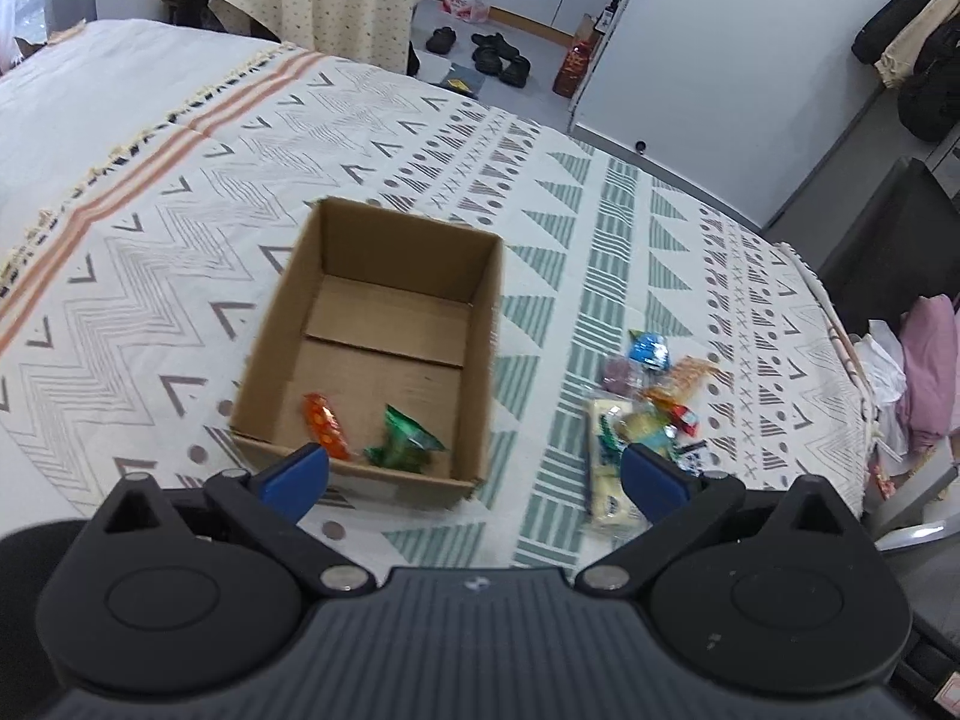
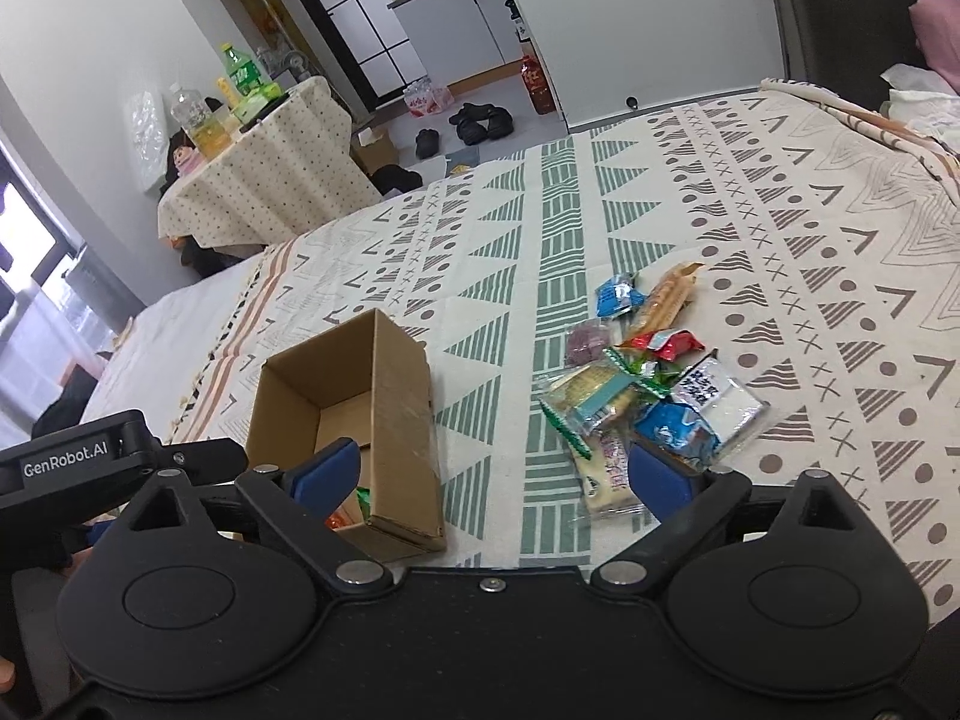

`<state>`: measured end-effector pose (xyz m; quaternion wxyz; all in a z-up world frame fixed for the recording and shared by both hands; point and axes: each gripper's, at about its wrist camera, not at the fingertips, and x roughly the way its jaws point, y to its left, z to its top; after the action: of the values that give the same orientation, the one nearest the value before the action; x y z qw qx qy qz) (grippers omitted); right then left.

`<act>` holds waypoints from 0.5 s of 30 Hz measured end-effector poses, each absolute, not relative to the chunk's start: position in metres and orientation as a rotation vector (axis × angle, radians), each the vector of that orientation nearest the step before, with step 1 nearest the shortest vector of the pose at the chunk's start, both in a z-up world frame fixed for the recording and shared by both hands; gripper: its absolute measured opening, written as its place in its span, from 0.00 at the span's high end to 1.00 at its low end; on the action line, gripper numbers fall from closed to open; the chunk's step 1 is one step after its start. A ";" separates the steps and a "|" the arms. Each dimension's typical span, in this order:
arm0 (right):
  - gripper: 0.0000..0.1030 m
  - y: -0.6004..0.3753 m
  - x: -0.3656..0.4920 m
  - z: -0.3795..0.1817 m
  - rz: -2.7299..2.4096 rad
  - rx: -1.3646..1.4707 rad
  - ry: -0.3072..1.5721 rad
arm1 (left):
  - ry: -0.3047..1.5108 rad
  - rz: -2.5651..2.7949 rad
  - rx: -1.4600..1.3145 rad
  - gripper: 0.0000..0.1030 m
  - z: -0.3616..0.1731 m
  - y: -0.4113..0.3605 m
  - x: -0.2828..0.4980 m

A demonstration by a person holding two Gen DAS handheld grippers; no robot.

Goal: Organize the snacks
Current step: 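Open the left gripper over the box while the right gripper releases the green candy inside, then grasp a green stick candy with the left gripper while the right grasps a blue snack bag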

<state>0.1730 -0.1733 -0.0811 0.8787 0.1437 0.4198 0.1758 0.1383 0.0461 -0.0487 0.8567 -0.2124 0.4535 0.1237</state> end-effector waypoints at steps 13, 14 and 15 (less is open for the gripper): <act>0.05 -0.212 0.174 -0.090 0.355 0.305 0.885 | 1.017 0.220 -0.428 0.00 -0.063 0.005 0.157; 0.05 -0.215 0.175 -0.091 0.353 0.306 0.886 | 1.021 0.225 -0.427 0.00 -0.064 0.003 0.159; 0.05 -0.218 0.175 -0.092 0.348 0.305 0.886 | 1.024 0.230 -0.426 0.00 -0.065 0.001 0.161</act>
<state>0.1753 -0.2182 -0.0922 0.8777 0.1462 0.4249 0.1667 0.1612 0.0009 -0.0650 0.8439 -0.2019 0.4850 0.1090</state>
